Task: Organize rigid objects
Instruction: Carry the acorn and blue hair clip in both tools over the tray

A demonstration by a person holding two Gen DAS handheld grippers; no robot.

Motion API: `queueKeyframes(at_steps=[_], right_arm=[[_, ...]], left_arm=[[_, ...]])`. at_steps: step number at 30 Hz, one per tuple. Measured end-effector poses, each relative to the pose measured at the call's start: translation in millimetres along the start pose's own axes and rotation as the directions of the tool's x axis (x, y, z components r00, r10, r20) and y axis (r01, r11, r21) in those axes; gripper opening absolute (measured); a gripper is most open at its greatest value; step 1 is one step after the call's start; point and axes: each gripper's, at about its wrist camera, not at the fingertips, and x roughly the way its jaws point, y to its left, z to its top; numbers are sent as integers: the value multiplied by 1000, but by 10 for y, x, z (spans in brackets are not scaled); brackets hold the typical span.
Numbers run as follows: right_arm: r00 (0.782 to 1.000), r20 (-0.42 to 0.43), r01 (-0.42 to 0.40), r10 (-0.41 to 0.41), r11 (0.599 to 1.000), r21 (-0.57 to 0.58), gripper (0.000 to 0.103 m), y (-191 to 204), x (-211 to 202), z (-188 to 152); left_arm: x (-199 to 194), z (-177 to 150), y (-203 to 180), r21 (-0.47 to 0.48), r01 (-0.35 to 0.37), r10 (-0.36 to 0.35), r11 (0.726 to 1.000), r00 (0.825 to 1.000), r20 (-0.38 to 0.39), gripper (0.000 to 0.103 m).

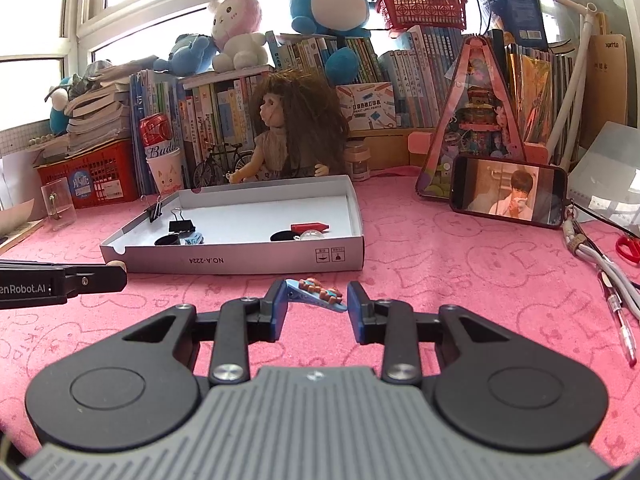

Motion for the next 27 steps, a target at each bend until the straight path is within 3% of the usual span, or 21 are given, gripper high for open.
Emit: queueKeyframes(at_steps=[27], right_arm=[[1000, -8, 2, -1, 999, 37, 37, -13, 655, 487]], left_arm=[[535, 575, 511, -100, -94, 101, 991, 993, 61, 17]])
